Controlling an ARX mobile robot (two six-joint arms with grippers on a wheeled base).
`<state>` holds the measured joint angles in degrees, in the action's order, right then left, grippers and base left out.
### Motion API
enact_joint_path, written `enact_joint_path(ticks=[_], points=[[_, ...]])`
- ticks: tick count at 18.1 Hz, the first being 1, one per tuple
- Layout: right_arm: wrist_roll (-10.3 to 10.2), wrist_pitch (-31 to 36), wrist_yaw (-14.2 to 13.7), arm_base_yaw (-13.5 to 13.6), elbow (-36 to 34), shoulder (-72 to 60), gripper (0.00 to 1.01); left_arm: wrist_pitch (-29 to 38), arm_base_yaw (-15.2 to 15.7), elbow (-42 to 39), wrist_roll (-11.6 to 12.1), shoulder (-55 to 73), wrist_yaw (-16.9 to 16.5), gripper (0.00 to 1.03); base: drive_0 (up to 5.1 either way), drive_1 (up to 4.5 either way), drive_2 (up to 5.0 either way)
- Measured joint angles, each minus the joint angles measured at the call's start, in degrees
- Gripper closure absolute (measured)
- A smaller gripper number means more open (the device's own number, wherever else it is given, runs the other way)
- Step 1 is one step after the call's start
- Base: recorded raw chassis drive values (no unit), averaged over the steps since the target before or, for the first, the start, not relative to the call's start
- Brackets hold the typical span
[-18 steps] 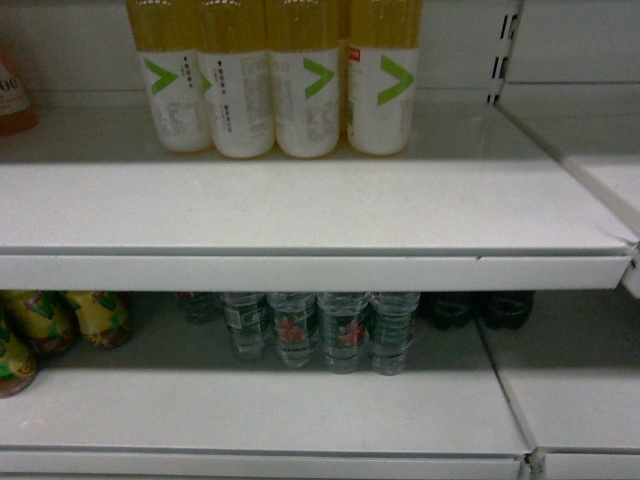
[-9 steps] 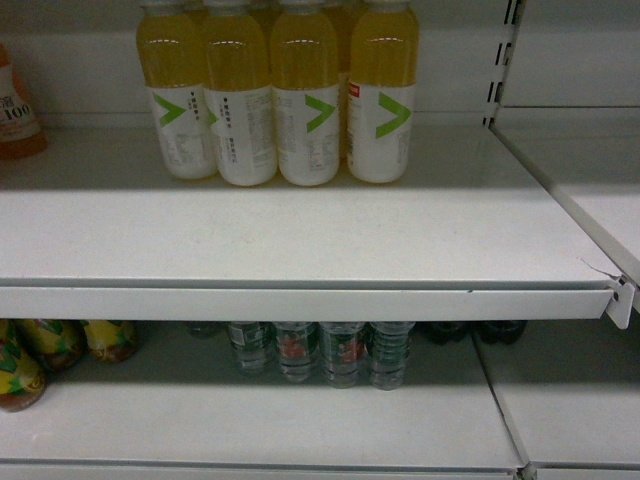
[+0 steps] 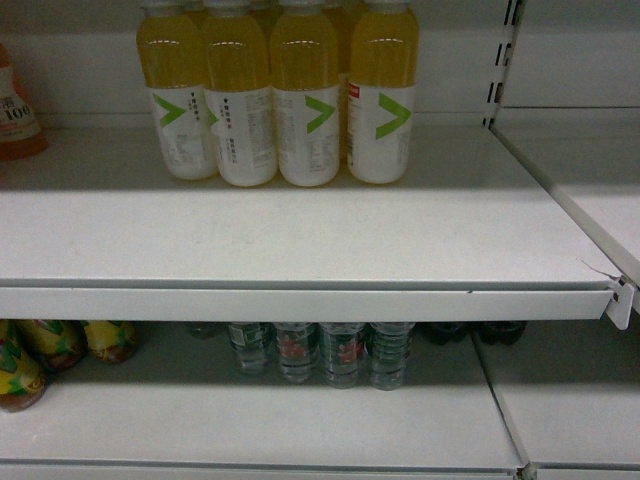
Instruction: Move water from second to third shelf
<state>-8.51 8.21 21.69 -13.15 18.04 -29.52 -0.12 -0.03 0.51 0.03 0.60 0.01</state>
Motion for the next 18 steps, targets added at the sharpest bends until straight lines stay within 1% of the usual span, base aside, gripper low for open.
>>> enact_joint_path(ticks=[5,6,17,18], points=[[0.0,0.0,-0.5,-0.1,0.0,0.0,0.62,-0.1,0.0,0.0,0.0,0.0,0.0,0.05,0.0,0.00,0.0],[0.0,0.1,-0.2,0.0,0.0,0.0,0.62,0.0,0.0,0.0,0.0,0.0,0.0,0.05,0.0,0.00,0.0],[0.0,-0.1,-0.1,0.0,0.0,0.0,0.62,0.0,0.0,0.0,0.0,0.0,0.0,0.05,0.0,0.00,0.0],[0.0,0.0,0.0,0.0,0.0,0.0,0.62,-0.1,0.0,0.0,0.0,0.0,0.0,0.05,-4.9,2.49,2.5]])
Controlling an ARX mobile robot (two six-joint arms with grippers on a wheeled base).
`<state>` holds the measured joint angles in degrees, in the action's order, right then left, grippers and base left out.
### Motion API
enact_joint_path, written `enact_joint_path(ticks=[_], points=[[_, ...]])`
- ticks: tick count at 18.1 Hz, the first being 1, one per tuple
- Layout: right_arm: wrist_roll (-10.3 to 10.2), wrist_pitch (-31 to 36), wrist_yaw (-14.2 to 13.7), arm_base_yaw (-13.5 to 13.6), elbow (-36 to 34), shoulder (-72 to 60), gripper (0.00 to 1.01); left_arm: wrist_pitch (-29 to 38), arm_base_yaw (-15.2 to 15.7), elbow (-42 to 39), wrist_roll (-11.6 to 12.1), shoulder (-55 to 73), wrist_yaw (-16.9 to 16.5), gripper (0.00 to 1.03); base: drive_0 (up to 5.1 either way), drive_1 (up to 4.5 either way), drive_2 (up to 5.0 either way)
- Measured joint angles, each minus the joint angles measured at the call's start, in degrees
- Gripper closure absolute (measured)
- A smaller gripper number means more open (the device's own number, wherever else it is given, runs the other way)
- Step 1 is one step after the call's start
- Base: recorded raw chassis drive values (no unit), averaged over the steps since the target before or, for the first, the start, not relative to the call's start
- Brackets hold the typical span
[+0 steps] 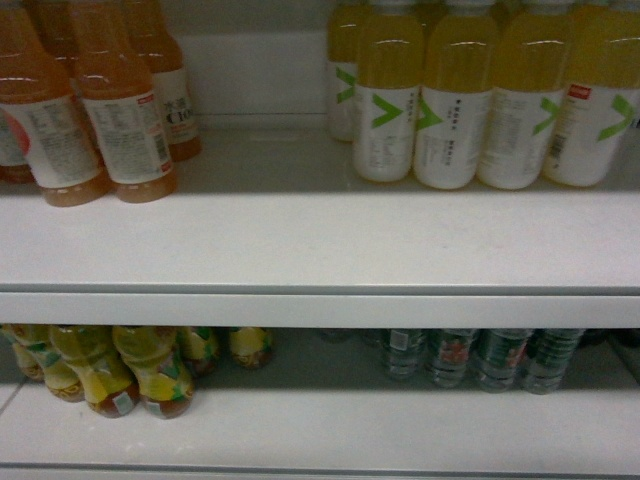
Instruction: Move water from second to third shelf
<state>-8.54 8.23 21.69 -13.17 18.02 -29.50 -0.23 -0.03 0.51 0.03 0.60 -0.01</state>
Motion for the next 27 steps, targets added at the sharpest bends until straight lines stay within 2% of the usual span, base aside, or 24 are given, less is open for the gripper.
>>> enact_joint_path(ticks=[27], points=[[0.0,0.1,0.0,0.0,0.0,0.0,0.62,0.0,0.0,0.0,0.0,0.0,0.1,0.05,-4.9,2.42,2.4]])
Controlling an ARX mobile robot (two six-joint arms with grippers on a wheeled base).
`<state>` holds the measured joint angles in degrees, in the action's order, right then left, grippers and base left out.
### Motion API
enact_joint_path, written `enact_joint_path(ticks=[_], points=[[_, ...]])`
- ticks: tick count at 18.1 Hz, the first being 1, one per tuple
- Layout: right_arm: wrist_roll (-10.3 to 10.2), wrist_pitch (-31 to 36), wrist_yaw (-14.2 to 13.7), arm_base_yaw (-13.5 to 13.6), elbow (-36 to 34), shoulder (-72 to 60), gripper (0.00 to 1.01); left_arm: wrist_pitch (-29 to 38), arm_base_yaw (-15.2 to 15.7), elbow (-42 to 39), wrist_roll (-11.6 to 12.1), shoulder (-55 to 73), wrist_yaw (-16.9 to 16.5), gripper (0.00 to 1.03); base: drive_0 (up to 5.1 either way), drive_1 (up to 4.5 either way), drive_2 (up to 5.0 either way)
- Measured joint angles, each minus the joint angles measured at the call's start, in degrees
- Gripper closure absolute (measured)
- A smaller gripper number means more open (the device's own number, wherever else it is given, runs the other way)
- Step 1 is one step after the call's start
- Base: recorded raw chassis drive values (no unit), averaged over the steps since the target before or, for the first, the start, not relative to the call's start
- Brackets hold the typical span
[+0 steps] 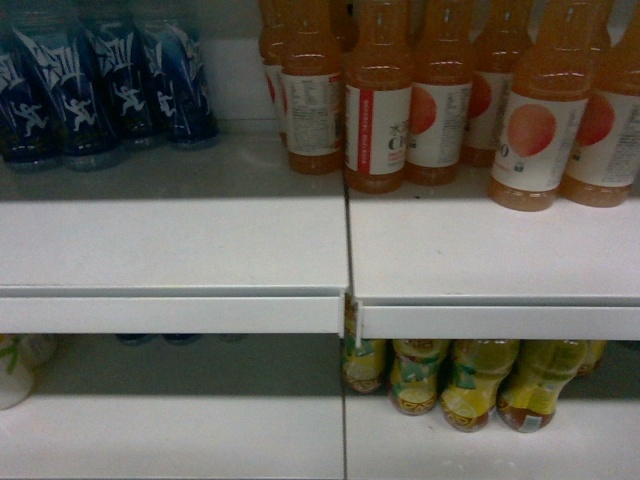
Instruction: Move water from second to third shelf
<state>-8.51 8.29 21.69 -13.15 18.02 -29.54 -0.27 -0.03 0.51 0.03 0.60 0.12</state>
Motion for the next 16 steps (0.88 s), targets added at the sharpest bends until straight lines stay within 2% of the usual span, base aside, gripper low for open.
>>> enact_joint_path(ticks=[16], points=[[0.0,-0.1,0.1,0.0,0.0,0.0,0.62,0.1,0.0,0.0,0.0,0.0,-0.1,0.05,-5.0,2.40,2.4]])
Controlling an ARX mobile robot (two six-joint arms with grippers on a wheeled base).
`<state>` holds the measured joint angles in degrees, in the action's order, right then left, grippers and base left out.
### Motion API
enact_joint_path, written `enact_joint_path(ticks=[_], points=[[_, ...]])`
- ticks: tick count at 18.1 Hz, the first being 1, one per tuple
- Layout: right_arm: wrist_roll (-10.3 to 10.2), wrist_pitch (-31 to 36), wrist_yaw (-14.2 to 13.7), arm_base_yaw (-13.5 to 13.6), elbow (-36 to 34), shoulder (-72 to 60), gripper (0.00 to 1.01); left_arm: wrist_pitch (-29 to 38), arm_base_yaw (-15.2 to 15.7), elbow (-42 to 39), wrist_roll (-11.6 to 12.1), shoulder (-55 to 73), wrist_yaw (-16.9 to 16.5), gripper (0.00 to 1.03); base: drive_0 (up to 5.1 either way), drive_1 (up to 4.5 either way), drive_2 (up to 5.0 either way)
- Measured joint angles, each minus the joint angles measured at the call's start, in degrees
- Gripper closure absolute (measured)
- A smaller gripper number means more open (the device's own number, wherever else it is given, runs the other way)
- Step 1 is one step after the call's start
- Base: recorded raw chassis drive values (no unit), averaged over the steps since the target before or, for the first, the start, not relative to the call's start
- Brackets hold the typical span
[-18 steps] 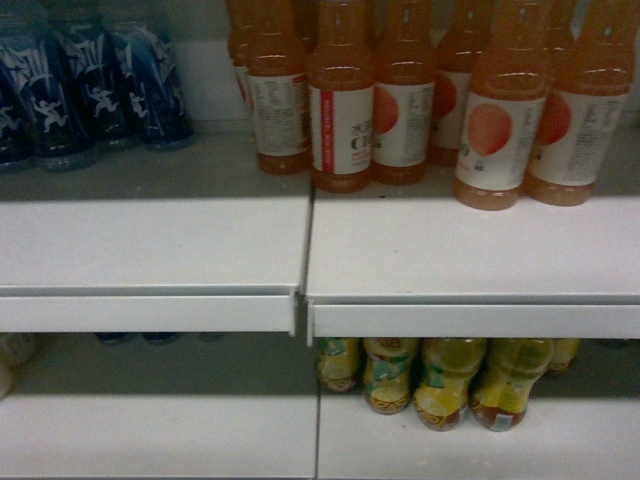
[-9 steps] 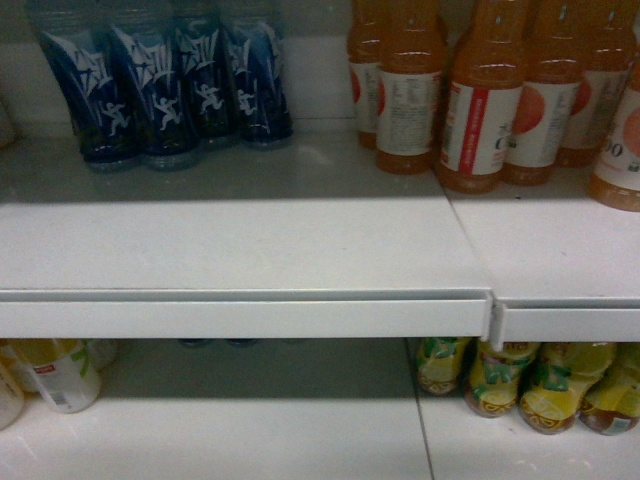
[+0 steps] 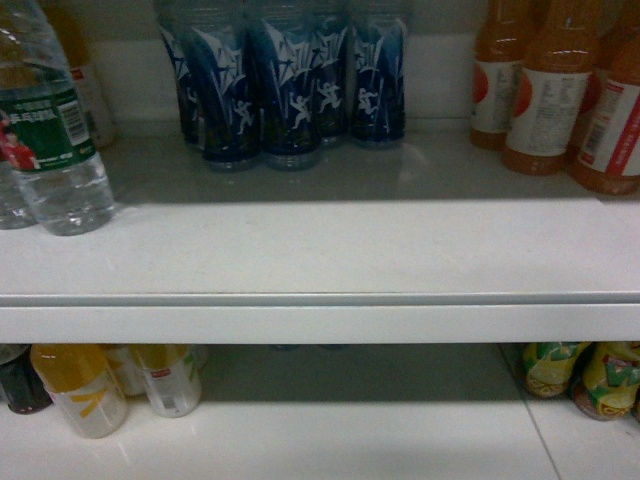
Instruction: Move water from second to third shelf
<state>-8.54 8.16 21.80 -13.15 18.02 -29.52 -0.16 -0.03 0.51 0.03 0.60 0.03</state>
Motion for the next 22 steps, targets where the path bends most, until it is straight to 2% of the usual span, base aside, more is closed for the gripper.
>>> enact_joint_path(ticks=[22], points=[[0.0,0.1,-0.1,0.0,0.0,0.0,0.62,0.0,0.0,0.0,0.0,0.0,0.0,0.05,-4.9,2.49,2.5]])
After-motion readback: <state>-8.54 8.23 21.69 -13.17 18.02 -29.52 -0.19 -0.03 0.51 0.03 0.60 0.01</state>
